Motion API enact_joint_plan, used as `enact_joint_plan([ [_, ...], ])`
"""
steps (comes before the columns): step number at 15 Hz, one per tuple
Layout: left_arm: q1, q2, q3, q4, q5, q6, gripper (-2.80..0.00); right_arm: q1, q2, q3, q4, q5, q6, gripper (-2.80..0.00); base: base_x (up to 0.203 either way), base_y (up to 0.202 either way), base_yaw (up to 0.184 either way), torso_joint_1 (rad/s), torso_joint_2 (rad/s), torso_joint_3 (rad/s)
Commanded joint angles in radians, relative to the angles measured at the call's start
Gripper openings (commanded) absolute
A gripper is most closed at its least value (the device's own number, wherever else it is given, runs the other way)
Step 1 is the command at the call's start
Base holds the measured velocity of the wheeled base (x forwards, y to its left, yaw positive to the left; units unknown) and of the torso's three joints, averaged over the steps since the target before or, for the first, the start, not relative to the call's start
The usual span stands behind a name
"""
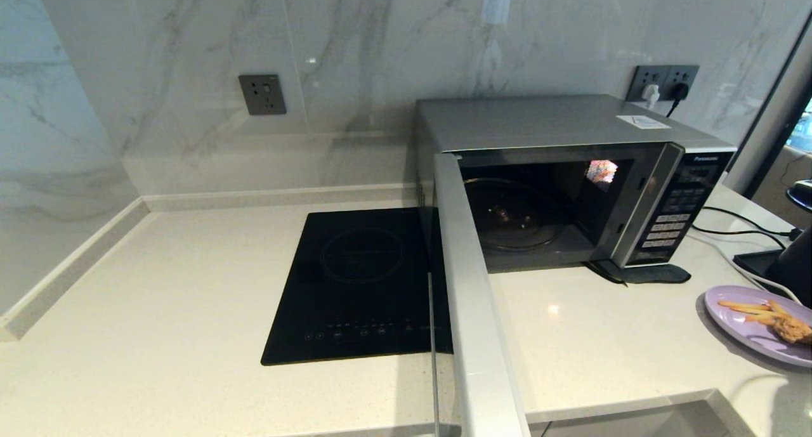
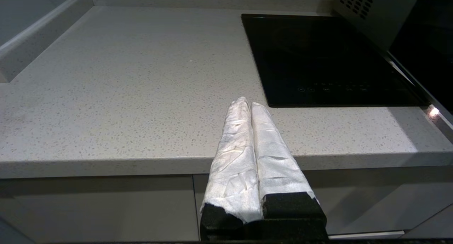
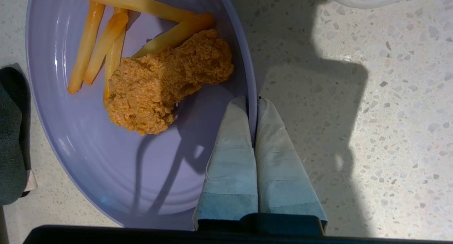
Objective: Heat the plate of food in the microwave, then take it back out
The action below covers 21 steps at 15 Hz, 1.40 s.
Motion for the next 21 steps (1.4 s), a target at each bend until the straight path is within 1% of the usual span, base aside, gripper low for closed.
enact_joint_plan([
  [1, 0.0, 0.002, 0.0, 0.0, 0.001, -0.001, -2.8, 0.0, 0.009, 0.003, 0.003, -0.001, 0.003, -2.8, 0.0, 0.0, 0.0, 0.0, 0.0, 0.0],
  [6, 0.0, 0.002, 0.0, 0.0, 0.001, -0.001, -2.8, -0.002, -0.007, 0.01, 0.003, -0.001, 0.001, -2.8, 0.0, 0.0, 0.0, 0.0, 0.0, 0.0],
  [7, 0.0, 0.002, 0.0, 0.0, 0.001, -0.001, -2.8, -0.002, -0.012, 0.01, 0.003, -0.001, 0.001, -2.27, 0.0, 0.0, 0.0, 0.0, 0.0, 0.0],
  [8, 0.0, 0.002, 0.0, 0.0, 0.001, -0.001, -2.8, -0.005, -0.021, 0.012, 0.003, -0.001, 0.003, 0.0, 0.0, 0.0, 0.0, 0.0, 0.0, 0.0],
  [14, 0.0, 0.002, 0.0, 0.0, 0.001, -0.001, -2.8, -0.02, -0.089, 0.039, 0.007, 0.001, 0.004, 0.0, 0.0, 0.0, 0.0, 0.0, 0.0, 0.0],
  [18, 0.0, 0.002, 0.0, 0.0, 0.001, -0.001, -2.8, -0.02, -0.236, 0.064, 0.034, 0.029, -0.007, 0.0, 0.0, 0.0, 0.0, 0.0, 0.0, 0.0],
  [19, 0.0, 0.002, 0.0, 0.0, 0.001, -0.001, -2.8, -0.019, -0.284, 0.066, 0.049, 0.032, -0.025, 0.0, 0.0, 0.0, 0.0, 0.0, 0.0, 0.0],
  [21, 0.0, 0.002, 0.0, 0.0, 0.001, -0.001, -2.8, -0.012, -0.374, 0.071, 0.067, 0.035, -0.088, 0.0, 0.0, 0.0, 0.0, 0.0, 0.0, 0.0],
])
